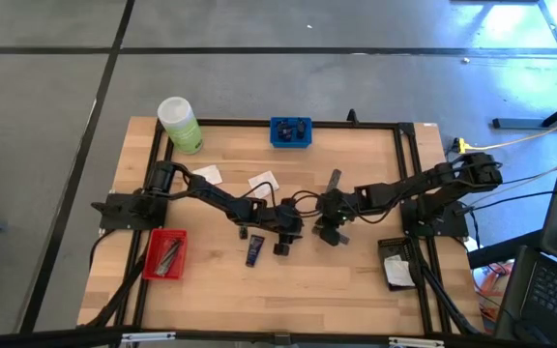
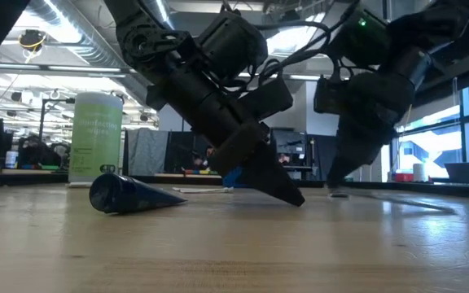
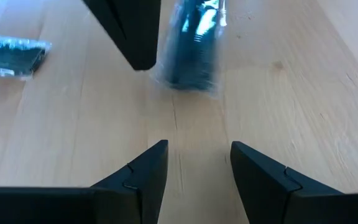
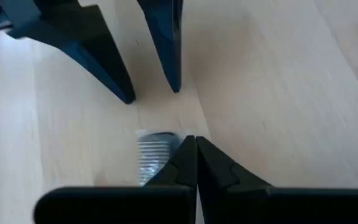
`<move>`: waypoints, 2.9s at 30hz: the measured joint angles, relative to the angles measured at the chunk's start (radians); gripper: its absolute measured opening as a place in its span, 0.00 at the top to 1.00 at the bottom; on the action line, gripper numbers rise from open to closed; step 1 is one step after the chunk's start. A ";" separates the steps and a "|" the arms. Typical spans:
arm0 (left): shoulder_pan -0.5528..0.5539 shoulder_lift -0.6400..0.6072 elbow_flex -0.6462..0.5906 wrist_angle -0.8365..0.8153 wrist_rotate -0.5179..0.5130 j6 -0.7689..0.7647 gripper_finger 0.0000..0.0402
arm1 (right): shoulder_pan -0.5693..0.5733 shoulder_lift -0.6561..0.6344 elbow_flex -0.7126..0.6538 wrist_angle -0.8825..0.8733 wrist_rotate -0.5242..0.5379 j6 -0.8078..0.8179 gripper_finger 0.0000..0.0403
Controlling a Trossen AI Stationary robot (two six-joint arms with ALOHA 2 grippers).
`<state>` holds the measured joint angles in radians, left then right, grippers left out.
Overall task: Pick & Place Travel size toiletries
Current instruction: Put the black hair comb into the red basket, then put the white bandage pad into the black basket
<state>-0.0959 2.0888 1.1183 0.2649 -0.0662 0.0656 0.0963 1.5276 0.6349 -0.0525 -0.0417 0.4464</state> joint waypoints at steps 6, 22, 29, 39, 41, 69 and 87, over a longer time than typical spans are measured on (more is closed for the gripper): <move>0.001 0.003 -0.002 0.016 0.034 -0.162 0.57 | 0.000 0.000 0.023 -0.020 0.004 -0.010 1.00; 0.000 -0.068 -0.002 -0.075 0.003 -0.118 0.57 | 0.009 -0.005 0.026 -0.020 0.009 -0.017 1.00; 0.000 -0.187 -0.002 -0.232 -0.114 -0.104 0.57 | 0.029 -0.006 0.026 -0.020 0.014 -0.017 1.00; 0.000 -0.383 -0.104 -0.337 -0.244 -0.121 0.57 | 0.069 -0.006 0.026 -0.025 0.059 -0.013 0.99; 0.000 -0.443 -0.157 -0.338 -0.262 -0.141 0.57 | 0.077 -0.006 0.026 -0.022 0.061 -0.013 0.99; 0.011 -0.889 -0.375 -1.038 -0.570 -0.552 0.57 | 0.116 -0.006 0.026 0.027 0.079 0.016 0.99; 0.358 -0.756 -0.375 -1.050 -0.278 -0.143 0.67 | 0.116 -0.006 0.026 0.050 0.075 0.016 0.99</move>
<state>0.2619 1.3324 0.7429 -0.7853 -0.3443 -0.0774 0.2123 1.5219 0.6609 -0.0028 0.0334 0.4622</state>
